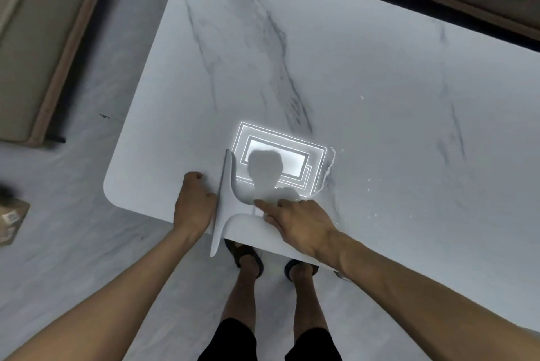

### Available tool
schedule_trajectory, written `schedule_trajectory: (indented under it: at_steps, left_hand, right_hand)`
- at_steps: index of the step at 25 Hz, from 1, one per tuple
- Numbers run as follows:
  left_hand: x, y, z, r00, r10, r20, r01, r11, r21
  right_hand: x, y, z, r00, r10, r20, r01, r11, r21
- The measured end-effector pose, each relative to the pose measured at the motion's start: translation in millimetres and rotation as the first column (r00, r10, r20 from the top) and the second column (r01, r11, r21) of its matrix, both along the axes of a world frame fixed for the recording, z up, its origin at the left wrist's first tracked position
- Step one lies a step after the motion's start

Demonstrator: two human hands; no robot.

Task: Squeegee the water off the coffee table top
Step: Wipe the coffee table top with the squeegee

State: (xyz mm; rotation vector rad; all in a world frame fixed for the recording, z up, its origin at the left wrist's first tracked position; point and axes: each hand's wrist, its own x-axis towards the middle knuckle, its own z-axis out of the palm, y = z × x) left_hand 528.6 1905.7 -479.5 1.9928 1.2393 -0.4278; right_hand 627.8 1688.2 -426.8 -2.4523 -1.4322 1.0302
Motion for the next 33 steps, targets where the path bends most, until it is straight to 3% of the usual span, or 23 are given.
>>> schedule_trajectory:
  at_steps: [4,10,13,16,18,24,26,29,33]
  left_hand:
    - [-17,11,-4,0.999,0.026,-0.028,-0.026,1.000,0.015]
    - [-14,-15,-8,0.988,-0.148,-0.037,0.145,0.987,-0.064]
    - [-5,-33,-10,0.944,-0.317,-0.095,0.307,0.946,-0.106]
    - [2,-42,-8,0.925,-0.363,-0.112,0.347,0.928,-0.135]
    - [5,-45,-5,0.950,-0.303,-0.076,0.293,0.948,-0.122]
    - [1,-44,7,0.992,-0.115,-0.047,0.116,0.993,0.017]
    - [-2,-46,5,0.982,-0.182,-0.059,0.186,0.979,0.080]
    - [-10,-71,-1,0.897,-0.438,-0.052,0.441,0.882,0.165]
    - [-8,-127,-5,0.895,-0.437,-0.083,0.443,0.894,0.068]
  right_hand:
    - [-14,32,-16,0.991,0.132,0.002,-0.132,0.991,-0.018]
    - [43,-73,-1,1.000,0.019,-0.008,-0.020,0.998,-0.056]
    - [66,-139,17,0.997,-0.049,0.067,0.061,0.982,-0.176]
    - [79,-170,30,0.983,-0.054,0.177,0.097,0.964,-0.248]
    - [76,-167,36,0.984,-0.051,0.169,0.091,0.967,-0.238]
    - [15,-71,12,0.999,-0.021,-0.050,0.018,0.998,-0.060]
    - [-10,-46,-6,0.998,0.035,-0.050,-0.038,0.997,-0.067]
    - [-4,-63,-20,0.999,0.022,0.029,-0.020,0.997,-0.068]
    - [44,-141,-8,0.994,-0.091,0.060,0.096,0.992,-0.084]
